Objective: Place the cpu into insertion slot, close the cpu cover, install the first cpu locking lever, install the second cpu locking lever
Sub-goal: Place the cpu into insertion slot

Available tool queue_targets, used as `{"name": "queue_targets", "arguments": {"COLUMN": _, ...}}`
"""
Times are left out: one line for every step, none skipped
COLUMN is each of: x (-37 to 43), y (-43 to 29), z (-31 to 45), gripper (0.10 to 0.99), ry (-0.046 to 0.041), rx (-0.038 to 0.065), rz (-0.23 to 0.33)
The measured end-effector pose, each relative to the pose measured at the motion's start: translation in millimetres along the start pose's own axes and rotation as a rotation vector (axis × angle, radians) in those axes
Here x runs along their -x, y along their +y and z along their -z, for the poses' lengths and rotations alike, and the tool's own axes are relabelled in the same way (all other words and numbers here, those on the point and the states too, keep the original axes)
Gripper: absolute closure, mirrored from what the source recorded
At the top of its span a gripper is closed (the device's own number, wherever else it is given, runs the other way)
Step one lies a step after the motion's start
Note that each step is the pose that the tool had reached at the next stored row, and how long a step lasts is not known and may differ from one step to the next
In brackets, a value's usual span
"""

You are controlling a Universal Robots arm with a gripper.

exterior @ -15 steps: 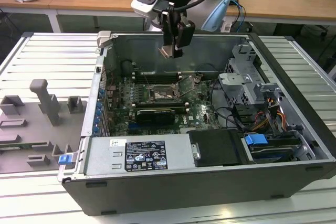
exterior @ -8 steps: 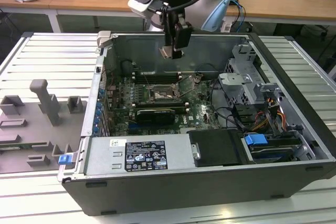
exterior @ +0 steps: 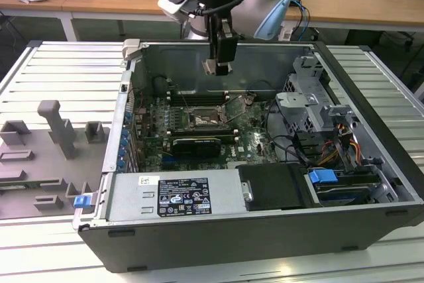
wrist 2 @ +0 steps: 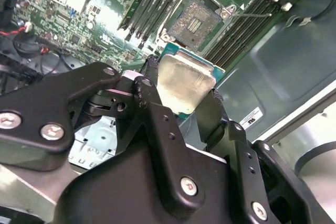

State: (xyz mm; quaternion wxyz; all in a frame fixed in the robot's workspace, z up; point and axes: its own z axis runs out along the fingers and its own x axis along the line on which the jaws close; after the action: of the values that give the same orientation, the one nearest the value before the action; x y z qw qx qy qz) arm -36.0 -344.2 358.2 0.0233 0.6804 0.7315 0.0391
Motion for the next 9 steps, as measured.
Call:
{"name": "queue_targets", "arguments": {"x": 0.0, "y": 0.0, "z": -0.2, "gripper": 0.557, "ry": -0.0020, "rx": 0.000, "rz": -0.022}}
{"name": "queue_targets", "arguments": {"x": 0.0, "y": 0.0, "z": -0.2, "gripper": 0.557, "ry": -0.0028, "rx": 0.001, "rz": -0.031}}
{"name": "queue_targets", "arguments": {"x": 0.0, "y": 0.0, "z": -0.3, "gripper": 0.557, "ry": -0.0037, "rx": 0.001, "rz": -0.042}}
{"name": "queue_targets", "arguments": {"x": 0.0, "y": 0.0, "z": -0.4, "gripper": 0.557, "ry": -0.0047, "rx": 0.001, "rz": -0.053}}
{"name": "queue_targets", "arguments": {"x": 0.0, "y": -0.1, "z": -0.5, "gripper": 0.557, "ry": -0.0057, "rx": 0.001, "rz": -0.064}}
{"name": "queue_targets", "arguments": {"x": 0.0, "y": -0.1, "z": -0.7, "gripper": 0.557, "ry": -0.0069, "rx": 0.001, "rz": -0.077}}
{"name": "queue_targets", "arguments": {"x": 0.0, "y": -0.1, "z": -0.8, "gripper": 0.557, "ry": -0.0078, "rx": 0.002, "rz": -0.088}}
{"name": "queue_targets", "arguments": {"x": 0.0, "y": -0.1, "z": -1.1, "gripper": 0.557, "ry": -0.0097, "rx": 0.002, "rz": -0.108}}
{"name": "queue_targets", "arguments": {"x": 0.0, "y": -0.1, "z": -1.3, "gripper": 0.557, "ry": -0.0113, "rx": 0.002, "rz": -0.127}}
